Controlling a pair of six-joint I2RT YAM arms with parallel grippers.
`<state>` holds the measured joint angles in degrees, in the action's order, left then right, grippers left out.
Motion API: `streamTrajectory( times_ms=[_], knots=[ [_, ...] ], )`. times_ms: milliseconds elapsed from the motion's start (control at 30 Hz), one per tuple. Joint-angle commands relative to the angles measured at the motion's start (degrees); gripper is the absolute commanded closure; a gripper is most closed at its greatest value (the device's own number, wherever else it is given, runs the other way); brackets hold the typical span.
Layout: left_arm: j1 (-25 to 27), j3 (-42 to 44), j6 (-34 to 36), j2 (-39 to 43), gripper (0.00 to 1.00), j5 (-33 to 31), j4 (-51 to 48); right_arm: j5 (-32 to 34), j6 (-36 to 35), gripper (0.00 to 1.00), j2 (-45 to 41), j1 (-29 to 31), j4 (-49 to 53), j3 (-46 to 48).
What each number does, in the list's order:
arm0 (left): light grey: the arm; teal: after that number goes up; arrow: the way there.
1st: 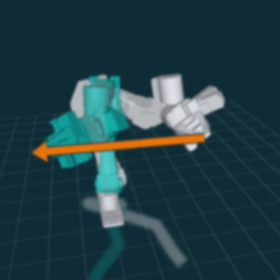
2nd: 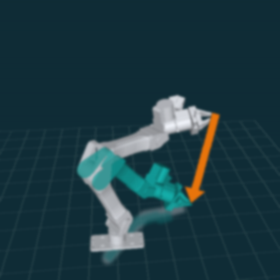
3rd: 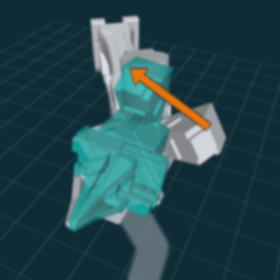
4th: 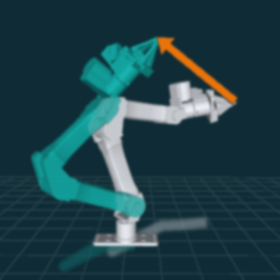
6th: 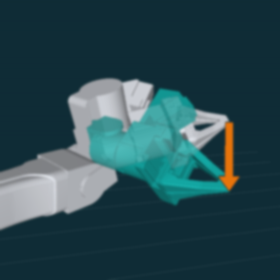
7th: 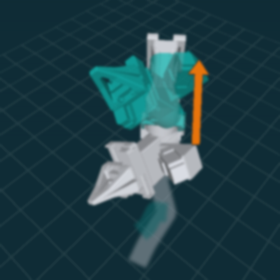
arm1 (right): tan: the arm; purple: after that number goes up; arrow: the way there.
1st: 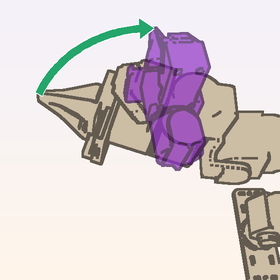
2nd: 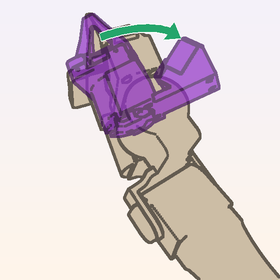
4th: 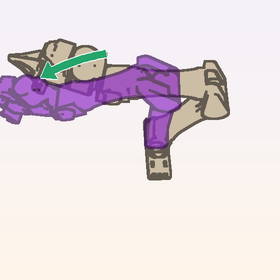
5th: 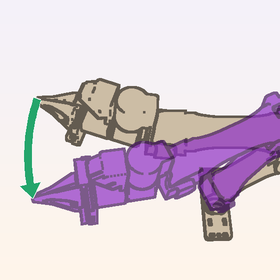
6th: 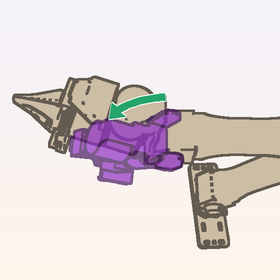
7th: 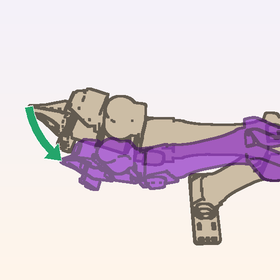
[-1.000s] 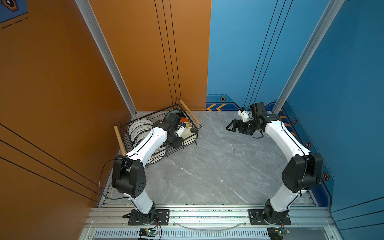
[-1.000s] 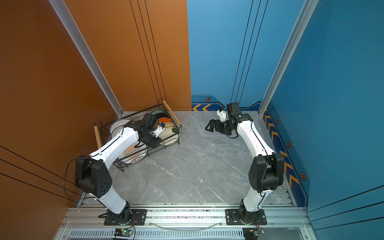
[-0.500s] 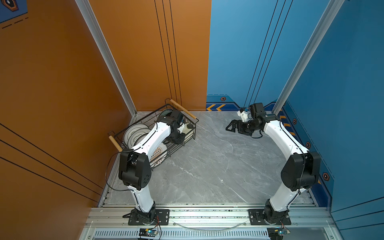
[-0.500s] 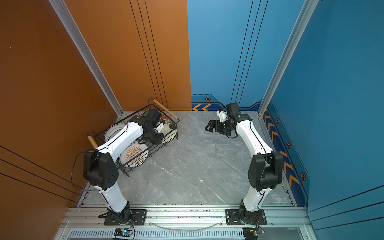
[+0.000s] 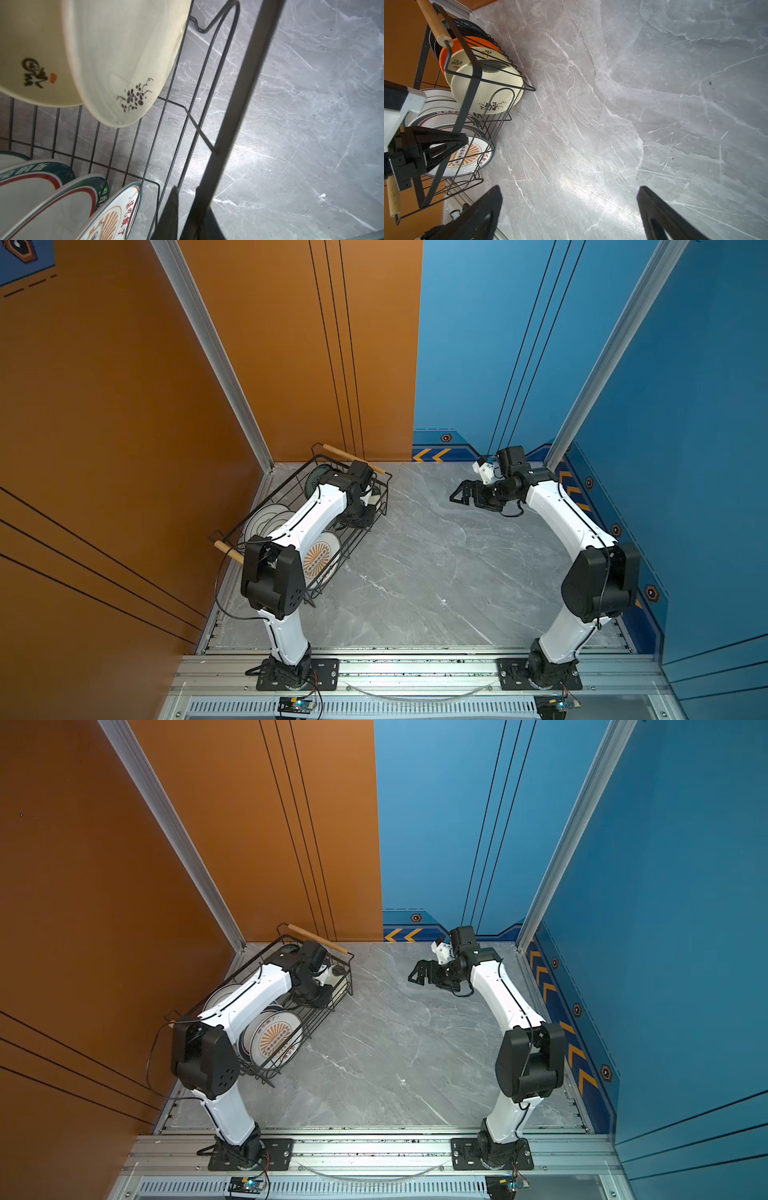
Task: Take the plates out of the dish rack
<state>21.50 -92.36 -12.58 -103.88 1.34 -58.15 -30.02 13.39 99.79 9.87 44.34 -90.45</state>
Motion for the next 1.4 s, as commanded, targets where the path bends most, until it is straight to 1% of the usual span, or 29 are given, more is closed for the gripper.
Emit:
streamTrajectory(
  times_ms=[0, 133, 267, 400, 467, 500, 533, 567, 633, 700, 1033, 1133, 1200, 1300, 1367],
  knots=[
    [0.6, 2.5, -9.3, -4.8, 0.88, 0.2, -4.5, -0.8, 0.3, 0.0, -0.2, 0.6, -0.3, -0.4],
    [0.5, 2.9, -10.5, -4.7, 0.88, -0.2, -4.6, -0.8, 0.2, 0.0, 0.0, 0.9, -0.3, -0.5],
    [0.4, 2.3, -10.9, -4.0, 0.85, -0.2, -4.5, -0.7, 0.0, 0.0, 0.4, 1.1, -0.3, -0.5],
    [0.9, 1.2, -8.7, -3.6, 0.78, 0.0, -4.6, -0.6, -0.1, 0.0, 0.6, 1.2, -0.3, -0.5],
    [1.0, 0.8, -7.6, -3.2, 0.69, -1.0, -4.6, -0.5, 0.0, 0.0, 0.7, 1.2, -0.3, -0.6],
    [1.1, 0.7, -7.1, -3.0, 0.67, -1.3, -4.6, -0.4, 0.0, 0.0, 0.7, 1.3, -0.3, -0.5],
    [1.0, 0.5, -6.5, -2.8, 0.66, -1.5, -4.7, -0.3, 0.0, 0.0, 0.7, 1.5, -0.3, -0.6],
    [1.0, 0.5, -6.2, -2.5, 0.6, -1.8, -4.5, -0.1, 0.0, 0.0, 0.7, 1.6, -0.3, -0.6],
    [1.0, 0.1, -5.5, -2.0, 0.57, -2.1, -4.5, 0.3, 0.1, 0.0, 0.9, 1.7, -0.4, -0.6],
    [1.0, -0.3, -5.0, -1.5, 0.5, -3.1, -4.5, 0.7, 0.2, 0.0, 1.0, 1.9, -0.3, -0.5],
    [0.6, -3.0, -1.1, 2.9, 0.38, -2.5, -4.5, 2.0, 1.0, 0.0, 0.3, 2.6, -0.2, -0.1],
    [0.3, -3.5, -0.6, 5.0, 0.33, -3.3, -4.5, 2.1, 1.2, 0.0, -0.2, 2.7, -0.2, 0.1],
    [-0.5, -3.6, -0.5, 6.2, 0.32, -3.9, -4.5, 2.2, 1.3, 0.0, -0.4, 2.7, -0.2, 0.1],
    [-1.9, -3.8, 0.3, 6.9, 0.29, -6.9, -4.2, 2.2, 1.6, 0.0, -0.6, 2.9, -0.2, 0.0],
    [-2.7, -4.3, 0.9, 6.3, 0.3, -8.0, -4.1, 2.1, 1.6, 0.0, -0.7, 2.9, -0.1, 0.0]
  ],
)
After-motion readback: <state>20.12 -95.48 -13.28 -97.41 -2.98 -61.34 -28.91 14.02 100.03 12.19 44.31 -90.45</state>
